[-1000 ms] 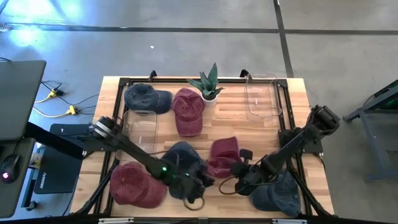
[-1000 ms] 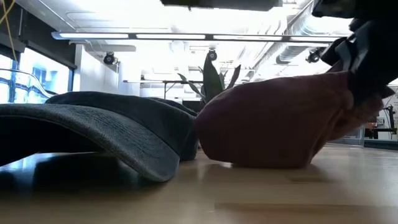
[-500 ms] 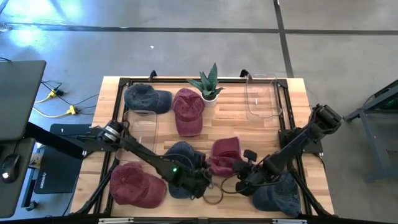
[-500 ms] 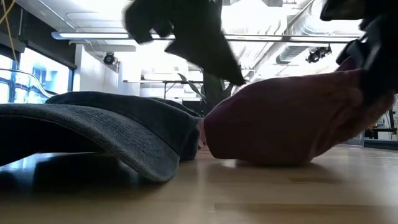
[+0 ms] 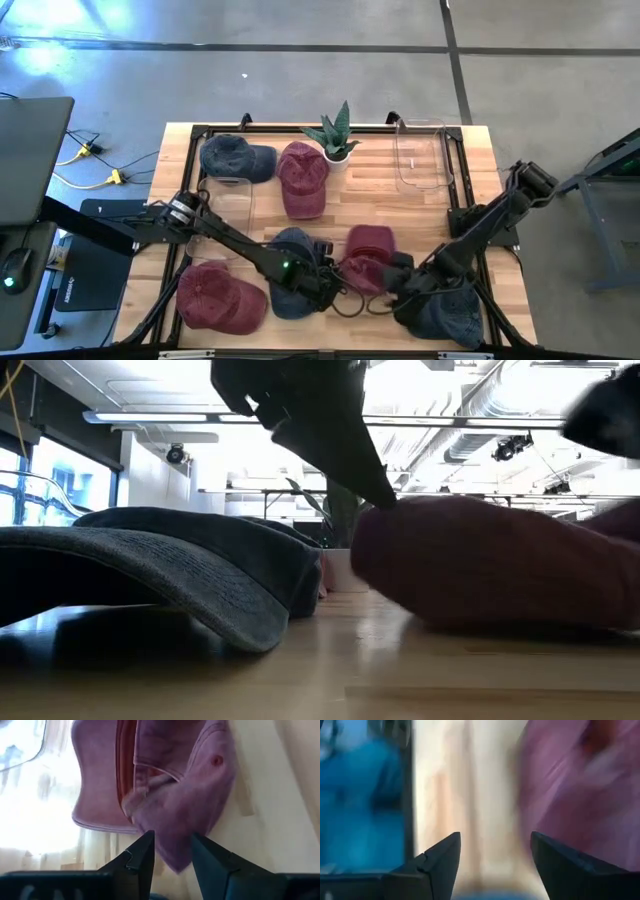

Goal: Pick & Place hat
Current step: Put the right red cap into the left transparent bin

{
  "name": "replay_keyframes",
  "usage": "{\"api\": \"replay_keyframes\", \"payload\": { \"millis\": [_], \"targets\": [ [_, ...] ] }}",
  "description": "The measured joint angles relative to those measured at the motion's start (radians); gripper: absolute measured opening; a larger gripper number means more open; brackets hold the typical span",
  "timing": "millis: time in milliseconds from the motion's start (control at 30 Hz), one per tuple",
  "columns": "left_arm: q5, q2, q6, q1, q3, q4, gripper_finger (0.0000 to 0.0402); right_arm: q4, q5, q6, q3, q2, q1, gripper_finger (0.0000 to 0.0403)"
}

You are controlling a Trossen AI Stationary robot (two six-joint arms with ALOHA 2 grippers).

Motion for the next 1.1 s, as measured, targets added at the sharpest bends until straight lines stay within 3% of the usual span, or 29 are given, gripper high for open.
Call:
{"api": "replay_keyframes", "payload": {
  "millis": [167, 333, 467, 633, 800, 967, 1100],
  "targets": [
    [0.015, 0.000, 0.001, 0.001, 0.001, -0.004, 0.0115, 0.014, 0.235, -0.060, 0.000, -0.010, -0.015, 0.0230],
    [0.012, 0.000, 0.001, 0.001, 0.001, -0.002, 0.0115, -0.152, 0.210, 0.003, 0.000, 0.047, -0.100, 0.0215],
    [0.022, 0.000, -0.002, 0.000, 0.001, 0.007, 0.0115, -0.201, 0.106, 0.004, 0.000, 0.121, -0.158, 0.0200],
    [0.049, 0.000, -0.002, -0.001, 0.000, 0.042, 0.0115, -0.175, 0.050, -0.032, 0.000, 0.160, -0.184, 0.0133],
    [0.086, 0.000, -0.036, 0.002, 0.000, 0.094, 0.0115, -0.177, 0.097, 0.019, 0.000, 0.134, -0.168, 0.0016],
    [-0.004, 0.048, -0.062, 0.025, 0.000, 0.152, 0.0115, -0.205, 0.211, 0.214, 0.000, 0.085, -0.117, 0.0026],
    [-0.086, 0.091, -0.087, 0.062, 0.002, 0.183, 0.0115, -0.237, 0.242, 0.307, 0.000, 0.072, -0.063, 0.0006]
  ]
}}
